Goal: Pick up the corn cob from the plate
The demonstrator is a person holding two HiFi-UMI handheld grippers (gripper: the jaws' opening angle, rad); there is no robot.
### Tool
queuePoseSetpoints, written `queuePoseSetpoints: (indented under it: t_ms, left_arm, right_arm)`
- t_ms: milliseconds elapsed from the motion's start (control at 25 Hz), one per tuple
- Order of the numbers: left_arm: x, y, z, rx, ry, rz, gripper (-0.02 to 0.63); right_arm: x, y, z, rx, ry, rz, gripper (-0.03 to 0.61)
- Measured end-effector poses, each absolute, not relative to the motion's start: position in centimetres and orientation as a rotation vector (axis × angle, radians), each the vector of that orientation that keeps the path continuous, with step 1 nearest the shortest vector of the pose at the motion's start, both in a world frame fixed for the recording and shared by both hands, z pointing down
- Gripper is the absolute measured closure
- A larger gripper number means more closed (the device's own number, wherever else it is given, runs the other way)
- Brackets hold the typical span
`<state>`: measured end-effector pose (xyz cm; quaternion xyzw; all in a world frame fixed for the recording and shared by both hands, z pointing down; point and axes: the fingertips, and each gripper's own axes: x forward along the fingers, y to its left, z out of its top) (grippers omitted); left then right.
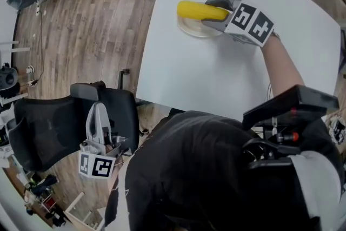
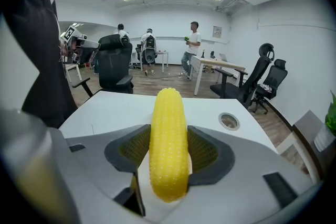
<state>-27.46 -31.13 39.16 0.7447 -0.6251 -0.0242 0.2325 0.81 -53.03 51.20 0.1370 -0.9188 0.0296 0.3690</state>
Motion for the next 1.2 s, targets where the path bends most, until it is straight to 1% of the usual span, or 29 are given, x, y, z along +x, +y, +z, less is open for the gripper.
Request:
queuePoseSetpoints:
  t_ms: [360,560,800,1080,1200]
  left_arm:
    - [-29.3,-28.6,38.6,2.148,-1.654,-0.181,0.600]
    - [-31.0,-24.1,39.1,2.193,-1.582,-0.214,0.600]
    - [-33.6,-18.4,40.0,2.231,-1.526,-0.225,0.600]
    - [-34.4,-13.6,39.6,2.312,-1.449,-0.280,0.600]
    - [-34.1,-11.2,39.9,2.357,-1.383,-0.274,0.600]
  right_arm:
    - [0.2,-48.4,49.7,0.544,-2.333,0.114,0.352]
    - [-0.1,-42.9,48.6,0.703,-2.321,0.188,0.351]
    - [-2.2,-36.1,48.5,0.852,-2.359,0.277,0.353]
    - [-4.0,-27.6,46.0,1.097,-2.579,0.630,0.353]
    - [-4.8,-23.3,44.8,1.159,-2.654,0.718,0.353]
